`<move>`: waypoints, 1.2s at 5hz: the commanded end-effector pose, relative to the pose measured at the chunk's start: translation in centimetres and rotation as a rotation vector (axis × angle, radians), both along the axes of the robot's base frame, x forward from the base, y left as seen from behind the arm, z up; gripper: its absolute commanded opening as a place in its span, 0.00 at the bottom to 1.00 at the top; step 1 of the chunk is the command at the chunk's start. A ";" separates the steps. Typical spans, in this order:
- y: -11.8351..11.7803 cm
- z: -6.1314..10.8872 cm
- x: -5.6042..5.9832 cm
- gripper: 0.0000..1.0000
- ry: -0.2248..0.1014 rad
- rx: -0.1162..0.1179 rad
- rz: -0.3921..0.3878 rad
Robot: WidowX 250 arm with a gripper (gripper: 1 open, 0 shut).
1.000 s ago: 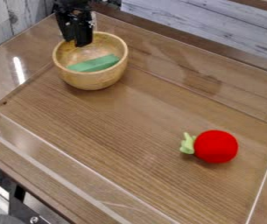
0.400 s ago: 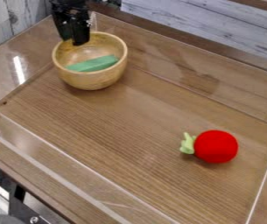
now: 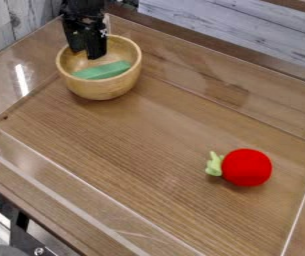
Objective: Put the green block in the brown bowl
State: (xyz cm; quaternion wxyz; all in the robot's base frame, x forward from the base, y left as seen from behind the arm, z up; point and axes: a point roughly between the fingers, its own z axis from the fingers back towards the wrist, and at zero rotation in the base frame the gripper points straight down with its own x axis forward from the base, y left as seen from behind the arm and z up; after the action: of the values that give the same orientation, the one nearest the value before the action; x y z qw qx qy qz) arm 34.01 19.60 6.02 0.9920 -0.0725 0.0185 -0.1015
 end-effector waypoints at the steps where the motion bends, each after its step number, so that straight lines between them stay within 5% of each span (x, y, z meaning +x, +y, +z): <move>1: 1.7 1.4 0.4 0.00 -0.054 0.044 -0.050; 3: -0.2 2.2 1.1 0.00 -0.055 0.045 0.031; 4: -0.2 2.0 1.0 1.00 -0.056 0.043 0.043; 5: -0.2 2.1 0.9 1.00 -0.057 0.040 0.054; 6: -0.5 1.6 1.5 0.00 -0.058 0.043 0.047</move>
State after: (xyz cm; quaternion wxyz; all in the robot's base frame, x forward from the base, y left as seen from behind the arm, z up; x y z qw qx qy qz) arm 34.65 18.68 4.75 0.9941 -0.0746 0.0247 -0.0753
